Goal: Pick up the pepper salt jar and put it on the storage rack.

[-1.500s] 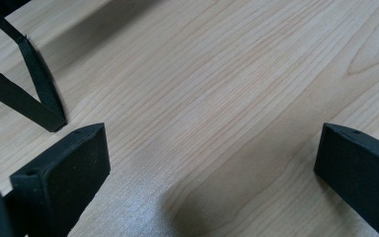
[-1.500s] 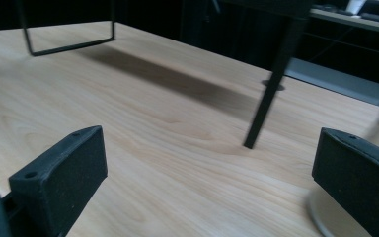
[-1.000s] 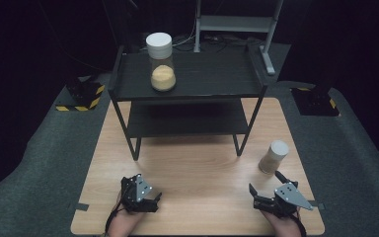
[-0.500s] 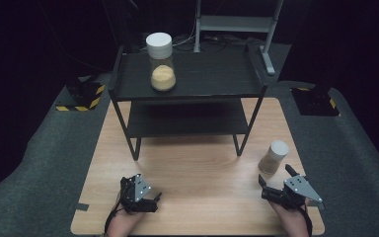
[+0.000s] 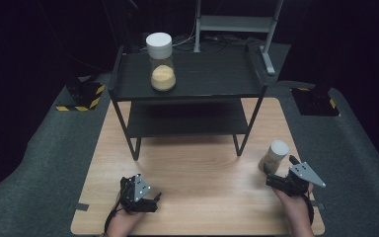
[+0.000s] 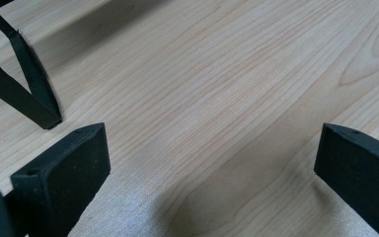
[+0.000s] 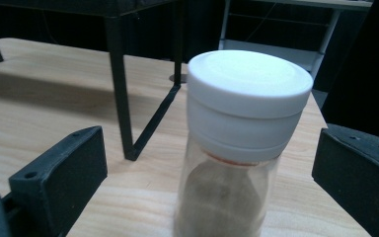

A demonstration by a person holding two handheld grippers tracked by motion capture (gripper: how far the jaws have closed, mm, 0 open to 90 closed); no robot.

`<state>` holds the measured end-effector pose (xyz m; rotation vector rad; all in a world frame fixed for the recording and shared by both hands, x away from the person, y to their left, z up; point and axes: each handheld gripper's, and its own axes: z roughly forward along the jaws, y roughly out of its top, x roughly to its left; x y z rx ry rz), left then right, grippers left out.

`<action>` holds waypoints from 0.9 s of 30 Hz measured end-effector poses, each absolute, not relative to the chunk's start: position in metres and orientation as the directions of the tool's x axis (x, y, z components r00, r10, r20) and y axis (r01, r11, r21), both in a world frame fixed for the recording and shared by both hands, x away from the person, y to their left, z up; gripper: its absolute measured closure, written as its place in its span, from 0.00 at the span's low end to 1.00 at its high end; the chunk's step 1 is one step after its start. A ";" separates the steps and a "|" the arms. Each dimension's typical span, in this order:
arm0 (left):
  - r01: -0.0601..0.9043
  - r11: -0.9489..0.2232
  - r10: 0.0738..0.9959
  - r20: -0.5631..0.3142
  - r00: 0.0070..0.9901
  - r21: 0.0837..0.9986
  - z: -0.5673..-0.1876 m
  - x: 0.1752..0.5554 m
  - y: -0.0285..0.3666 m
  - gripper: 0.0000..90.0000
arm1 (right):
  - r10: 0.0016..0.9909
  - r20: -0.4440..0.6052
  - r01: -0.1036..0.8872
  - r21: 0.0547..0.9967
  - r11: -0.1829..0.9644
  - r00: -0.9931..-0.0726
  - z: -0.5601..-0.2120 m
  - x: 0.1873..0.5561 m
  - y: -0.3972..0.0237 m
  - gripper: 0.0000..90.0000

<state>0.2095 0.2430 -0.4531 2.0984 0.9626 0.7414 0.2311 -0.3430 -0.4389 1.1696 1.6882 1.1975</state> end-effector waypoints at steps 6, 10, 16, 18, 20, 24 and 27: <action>0.401 -0.477 0.803 0.202 0.561 0.782 -0.453 0.210 0.244 0.01 | 0.958 -0.048 0.266 0.956 0.126 -0.282 -0.442 0.242 -0.345 0.00; 0.404 -0.476 0.804 0.200 0.560 0.781 -0.453 0.210 0.243 0.01 | 0.960 -0.044 0.273 0.954 0.123 -0.276 -0.444 0.249 -0.348 0.04; 0.399 -0.486 0.799 0.210 0.563 0.777 -0.453 0.210 0.242 0.01 | 0.962 -0.021 0.270 0.958 0.097 -0.273 -0.448 0.254 -0.352 0.11; 0.399 -0.486 0.799 0.211 0.563 0.778 -0.453 0.210 0.242 0.01 | 0.961 -0.018 0.262 0.960 0.093 -0.275 -0.449 0.255 -0.353 0.13; 0.398 -0.487 0.799 0.213 0.562 0.777 -0.453 0.209 0.242 0.01 | 0.961 -0.010 0.252 0.964 0.083 -0.278 -0.451 0.256 -0.354 0.17; 0.398 -0.491 0.797 0.215 0.564 0.775 -0.453 0.210 0.241 0.01 | 0.956 -0.007 0.246 0.966 0.082 -0.293 -0.453 0.258 -0.356 0.25; 0.398 -0.488 0.798 0.213 0.564 0.777 -0.453 0.210 0.242 0.01 | 0.955 0.003 0.243 0.967 0.073 -0.296 -0.456 0.259 -0.357 0.29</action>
